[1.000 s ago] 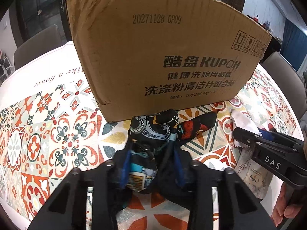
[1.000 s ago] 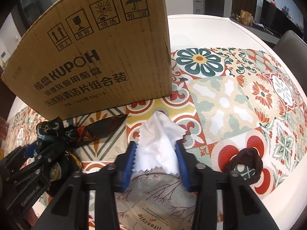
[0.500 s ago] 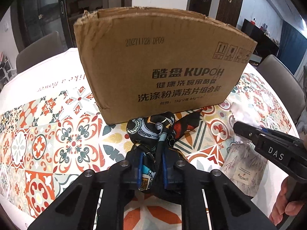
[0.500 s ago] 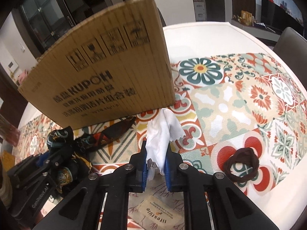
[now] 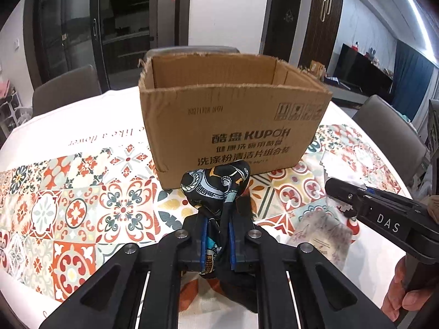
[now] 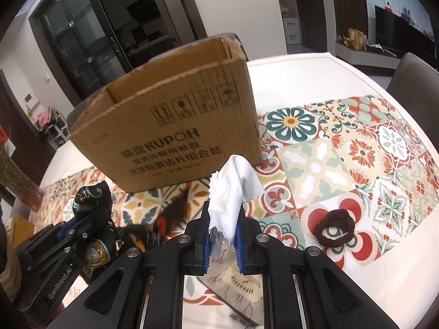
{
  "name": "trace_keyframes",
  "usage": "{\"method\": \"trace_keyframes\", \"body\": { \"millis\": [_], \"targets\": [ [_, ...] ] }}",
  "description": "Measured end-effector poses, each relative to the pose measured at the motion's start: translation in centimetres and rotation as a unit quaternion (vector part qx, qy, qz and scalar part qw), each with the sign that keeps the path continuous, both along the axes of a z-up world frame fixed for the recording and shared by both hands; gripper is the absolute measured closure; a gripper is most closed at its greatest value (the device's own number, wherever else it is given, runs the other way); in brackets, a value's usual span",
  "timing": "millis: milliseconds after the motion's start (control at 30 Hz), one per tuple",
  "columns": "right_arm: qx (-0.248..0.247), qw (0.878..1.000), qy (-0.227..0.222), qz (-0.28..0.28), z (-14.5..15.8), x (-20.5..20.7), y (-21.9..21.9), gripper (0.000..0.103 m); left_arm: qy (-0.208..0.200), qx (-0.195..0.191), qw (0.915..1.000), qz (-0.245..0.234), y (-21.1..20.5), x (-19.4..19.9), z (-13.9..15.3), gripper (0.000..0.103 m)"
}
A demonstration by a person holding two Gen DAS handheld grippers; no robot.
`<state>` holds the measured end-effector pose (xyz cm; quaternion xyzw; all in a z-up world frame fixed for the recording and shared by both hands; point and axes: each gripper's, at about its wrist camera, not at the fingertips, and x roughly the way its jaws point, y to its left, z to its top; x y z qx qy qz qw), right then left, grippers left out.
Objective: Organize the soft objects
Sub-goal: 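Lift the scarf and white cloth and carry both over the box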
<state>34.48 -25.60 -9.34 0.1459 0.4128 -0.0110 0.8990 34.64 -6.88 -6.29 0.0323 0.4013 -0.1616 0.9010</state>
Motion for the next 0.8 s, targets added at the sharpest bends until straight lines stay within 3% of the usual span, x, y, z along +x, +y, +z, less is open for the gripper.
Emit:
{"method": "trace_keyframes", "body": {
  "millis": [800],
  "targets": [
    [0.008, 0.997, -0.077, 0.014, 6.5, -4.0, 0.7, 0.087, -0.076, -0.034, 0.9964, -0.018, 0.6, -3.2, 6.5, 0.092]
  ]
}}
